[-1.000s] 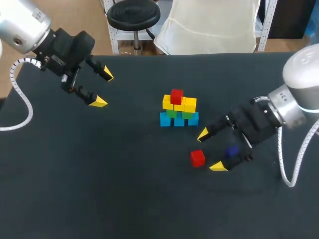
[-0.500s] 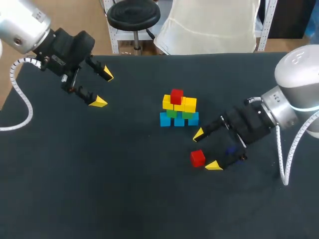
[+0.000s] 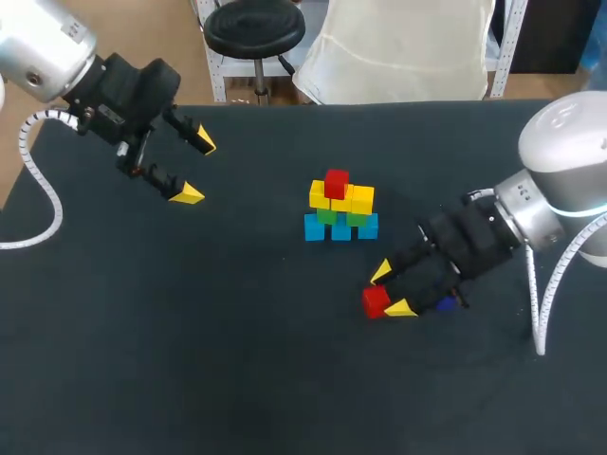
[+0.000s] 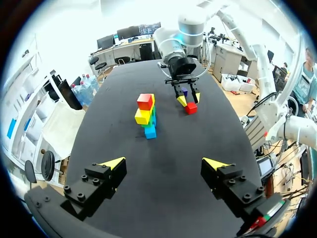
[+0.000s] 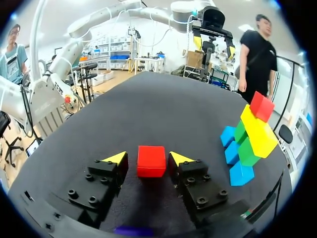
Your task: Place the blue cubes, place green cubes on the blue cubes, place the yellow cubes on the green cubes, then place the red cubes on the yellow cubes, and place purple cube on the red cubes.
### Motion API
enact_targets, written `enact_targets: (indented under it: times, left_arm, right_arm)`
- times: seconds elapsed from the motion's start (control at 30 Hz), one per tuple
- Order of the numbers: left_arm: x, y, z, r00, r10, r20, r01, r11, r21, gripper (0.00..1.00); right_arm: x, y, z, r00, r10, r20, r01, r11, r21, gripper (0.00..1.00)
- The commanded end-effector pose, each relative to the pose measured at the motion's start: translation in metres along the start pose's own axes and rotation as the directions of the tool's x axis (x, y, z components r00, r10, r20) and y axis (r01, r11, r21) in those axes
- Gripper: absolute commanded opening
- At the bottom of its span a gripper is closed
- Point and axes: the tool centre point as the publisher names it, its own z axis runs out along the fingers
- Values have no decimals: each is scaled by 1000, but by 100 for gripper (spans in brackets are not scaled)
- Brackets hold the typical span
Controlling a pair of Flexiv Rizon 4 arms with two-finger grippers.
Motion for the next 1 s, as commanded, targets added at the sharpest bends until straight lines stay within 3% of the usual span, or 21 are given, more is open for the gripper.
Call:
enact_targets:
  times: [0.03, 0.07, 0.13, 0.17, 0.37, 0.6, 0.8, 1.0]
  left_arm:
    - [1, 0, 0, 1000, 2, 1, -2, 1000, -2, 100]
    - [1, 0, 0, 1000, 2, 1, -2, 1000, -2, 100]
    - [1, 0, 0, 1000, 2, 1, -2, 1000, -2, 100]
    - [1, 0, 0, 1000, 2, 1, -2, 1000, -2, 100]
    - [1, 0, 0, 1000, 2, 1, -2, 1000, -2, 100]
    - [1, 0, 0, 1000, 2, 1, -2, 1000, -2, 100]
    - [1, 0, 0, 1000, 2, 1, -2, 1000, -2, 100]
    - [1, 0, 0, 1000, 2, 1, -2, 1000, -2, 100]
  right_arm:
    - [3, -5, 4, 1000, 1, 2, -1, 1000, -11, 42]
    - [4, -5, 4, 1000, 1, 1, -1, 1000, -12, 35]
    - [4, -5, 4, 1000, 1, -1, -1, 1000, -6, 8]
    - [3, -5, 2, 1000, 6, 4, -6, 1000, 4, 0]
    - [-15, -4, -23, 996, 79, 50, -83, 993, 83, 0]
    - [-45, -8, -57, 988, 148, 50, -155, 961, 227, 0]
    - [-67, -21, -81, 984, 173, 50, -180, 927, 329, 0]
    - [-75, -44, -94, 982, 184, 50, -189, 901, 390, 0]
